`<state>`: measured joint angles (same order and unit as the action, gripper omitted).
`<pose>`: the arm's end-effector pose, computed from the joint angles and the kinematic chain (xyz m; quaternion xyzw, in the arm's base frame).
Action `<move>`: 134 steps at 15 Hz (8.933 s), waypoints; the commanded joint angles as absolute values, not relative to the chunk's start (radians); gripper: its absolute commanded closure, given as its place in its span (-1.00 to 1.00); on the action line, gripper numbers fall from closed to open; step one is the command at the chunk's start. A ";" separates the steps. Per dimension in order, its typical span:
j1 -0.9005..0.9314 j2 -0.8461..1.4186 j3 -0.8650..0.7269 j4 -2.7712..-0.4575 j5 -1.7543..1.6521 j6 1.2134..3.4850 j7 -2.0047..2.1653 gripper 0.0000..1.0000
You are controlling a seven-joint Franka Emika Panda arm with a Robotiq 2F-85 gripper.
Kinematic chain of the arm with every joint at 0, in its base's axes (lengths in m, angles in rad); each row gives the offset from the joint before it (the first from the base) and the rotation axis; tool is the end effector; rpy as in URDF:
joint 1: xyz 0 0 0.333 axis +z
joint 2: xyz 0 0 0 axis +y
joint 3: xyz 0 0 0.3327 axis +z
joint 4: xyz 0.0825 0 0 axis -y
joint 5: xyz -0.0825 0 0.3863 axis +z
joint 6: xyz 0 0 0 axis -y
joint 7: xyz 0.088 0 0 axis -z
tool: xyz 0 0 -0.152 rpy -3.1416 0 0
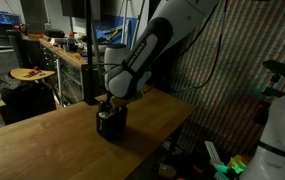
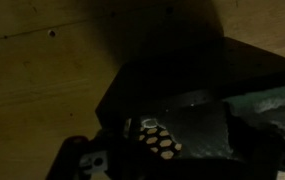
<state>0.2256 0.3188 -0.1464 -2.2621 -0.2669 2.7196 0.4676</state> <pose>0.5639 0.0477 0.2028 0.9916 -0.0703 0.0884 0.0638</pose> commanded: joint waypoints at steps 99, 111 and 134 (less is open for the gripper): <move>0.204 0.331 -0.076 -2.267 -0.355 2.771 0.565 0.87; 0.210 0.327 -0.079 -2.288 -0.328 2.767 0.543 0.30; 0.231 0.207 -0.117 -2.303 -0.397 2.723 0.596 0.87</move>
